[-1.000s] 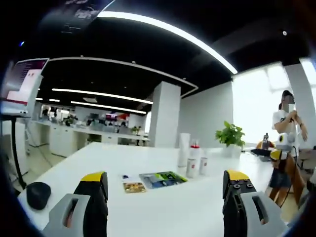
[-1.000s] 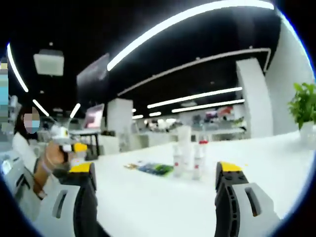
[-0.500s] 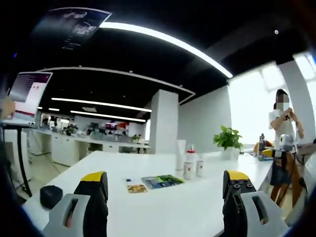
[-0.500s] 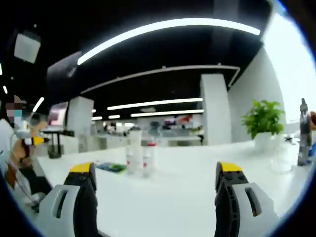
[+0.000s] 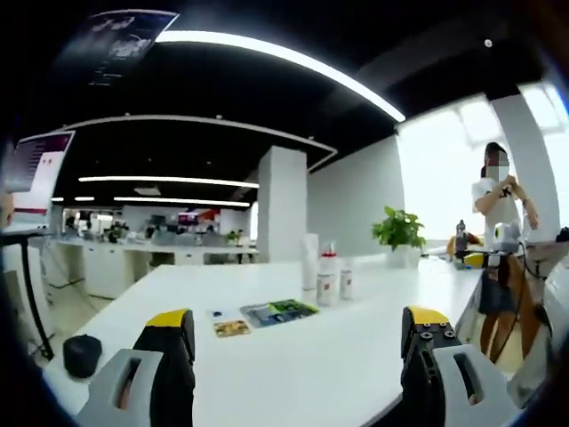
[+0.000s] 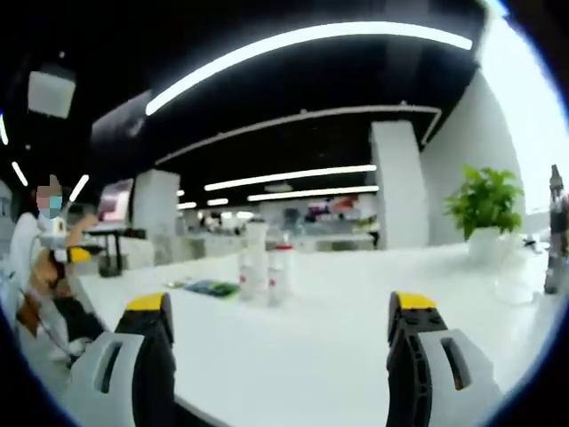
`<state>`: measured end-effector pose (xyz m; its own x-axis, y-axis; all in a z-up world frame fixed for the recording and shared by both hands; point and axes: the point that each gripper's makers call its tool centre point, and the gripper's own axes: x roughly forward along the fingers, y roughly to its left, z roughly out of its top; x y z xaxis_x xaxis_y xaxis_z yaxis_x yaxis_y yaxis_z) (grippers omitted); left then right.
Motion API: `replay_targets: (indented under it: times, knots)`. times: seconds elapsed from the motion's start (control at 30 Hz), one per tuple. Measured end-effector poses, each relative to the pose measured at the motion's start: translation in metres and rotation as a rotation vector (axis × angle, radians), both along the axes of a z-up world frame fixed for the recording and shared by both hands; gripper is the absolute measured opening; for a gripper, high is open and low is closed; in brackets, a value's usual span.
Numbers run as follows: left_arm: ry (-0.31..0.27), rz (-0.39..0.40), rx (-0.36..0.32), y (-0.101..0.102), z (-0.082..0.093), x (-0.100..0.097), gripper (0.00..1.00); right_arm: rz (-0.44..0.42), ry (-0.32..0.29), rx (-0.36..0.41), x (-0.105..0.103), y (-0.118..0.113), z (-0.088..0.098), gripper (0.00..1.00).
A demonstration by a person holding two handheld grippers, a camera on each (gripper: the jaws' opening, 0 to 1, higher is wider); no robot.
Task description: Arrange the skincare products in the storage area until every visible bottle or jar stands upright without overlapping.
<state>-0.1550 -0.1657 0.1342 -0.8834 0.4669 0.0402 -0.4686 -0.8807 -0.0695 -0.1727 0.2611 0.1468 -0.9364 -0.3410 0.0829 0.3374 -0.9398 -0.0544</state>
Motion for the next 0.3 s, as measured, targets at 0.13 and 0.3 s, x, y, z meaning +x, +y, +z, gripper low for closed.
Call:
replay_targets:
  times: [0.13,0.3]
  knots:
    - [-0.037,-0.057,-0.036,0.01,-0.009,0.001,0.99,-0.07,0.031,0.037,-0.004,0.005,0.002,1.0]
    - [-0.014,-0.063,-0.005,0.014,-0.003,0.002,0.99,-0.027,0.001,-0.005,-0.003,0.002,-0.003,1.0]
